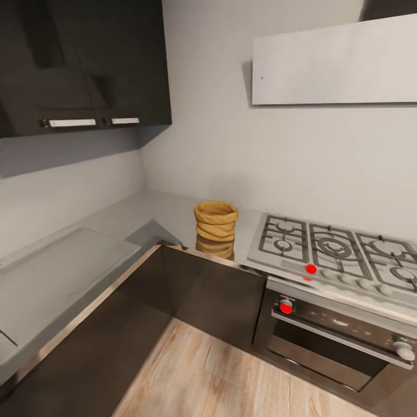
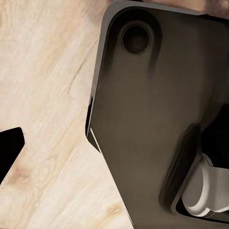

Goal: In the kitchen, take the popcorn bag from the countertop, put it into the microwave, and heat it until the popcorn is cooked so the cooked popcorn ends up inside the bag.

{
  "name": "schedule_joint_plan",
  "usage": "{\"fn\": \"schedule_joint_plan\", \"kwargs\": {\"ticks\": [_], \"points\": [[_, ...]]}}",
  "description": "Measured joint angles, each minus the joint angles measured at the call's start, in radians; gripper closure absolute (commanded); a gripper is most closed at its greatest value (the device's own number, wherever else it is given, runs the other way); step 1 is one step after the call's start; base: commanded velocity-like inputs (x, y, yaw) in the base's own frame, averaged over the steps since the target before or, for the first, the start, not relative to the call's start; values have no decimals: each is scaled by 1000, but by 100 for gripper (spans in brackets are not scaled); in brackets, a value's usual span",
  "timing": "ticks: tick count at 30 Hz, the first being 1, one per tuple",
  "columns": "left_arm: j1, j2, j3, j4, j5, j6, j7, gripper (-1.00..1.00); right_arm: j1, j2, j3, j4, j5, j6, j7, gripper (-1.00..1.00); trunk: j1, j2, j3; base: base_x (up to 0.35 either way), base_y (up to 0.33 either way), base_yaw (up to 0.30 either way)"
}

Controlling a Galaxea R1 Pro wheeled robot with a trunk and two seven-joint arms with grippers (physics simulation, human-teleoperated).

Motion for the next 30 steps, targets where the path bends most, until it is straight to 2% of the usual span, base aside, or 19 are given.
{"fn": "schedule_joint_plan", "kwargs": {"ticks": [2,4,9,11,14,18,20,21,25,30], "points": [[0,0,0,0,0,0,0,-100,0,-1,-1,-12,0,-8,0,-100,0,0,0,161,236,0],[0,0,0,0,0,0,0,-100,-1,-2,-1,-67,0,-42,-2,-100,0,0,0,114,141,0],[0,-3,0,0,0,0,0,-100,-1,-6,-1,-256,1,-69,-6,-100,0,0,0,29,36,0],[0,-3,0,0,0,0,0,-100,-2,-6,-1,-368,1,-72,-6,-100,0,0,0,5,6,0],[0,-4,1,0,0,0,1,-100,-2,-7,-2,-620,0,-69,-9,-100,0,0,0,1,2,0],[0,-4,1,0,0,0,1,-100,-1,-7,-3,-844,-1,-59,-9,-100,0,0,0,0,0,0],[0,-5,0,0,0,1,1,-100,-2,-6,-3,-1014,-2,-29,-7,-100,0,0,0,0,0,0],[0,-5,1,0,0,4,1,-100,-1,-6,-3,-1069,-2,-6,-7,-100,0,0,0,0,0,0],[0,-6,1,1,0,12,1,-100,-1,-5,-5,-1232,-4,102,-5,-100,-11,21,9,0,0,0],[0,-6,1,1,0,14,1,-100,-4,-2,-5,-1373,-5,140,-5,-100,-30,56,25,0,0,0]]}}
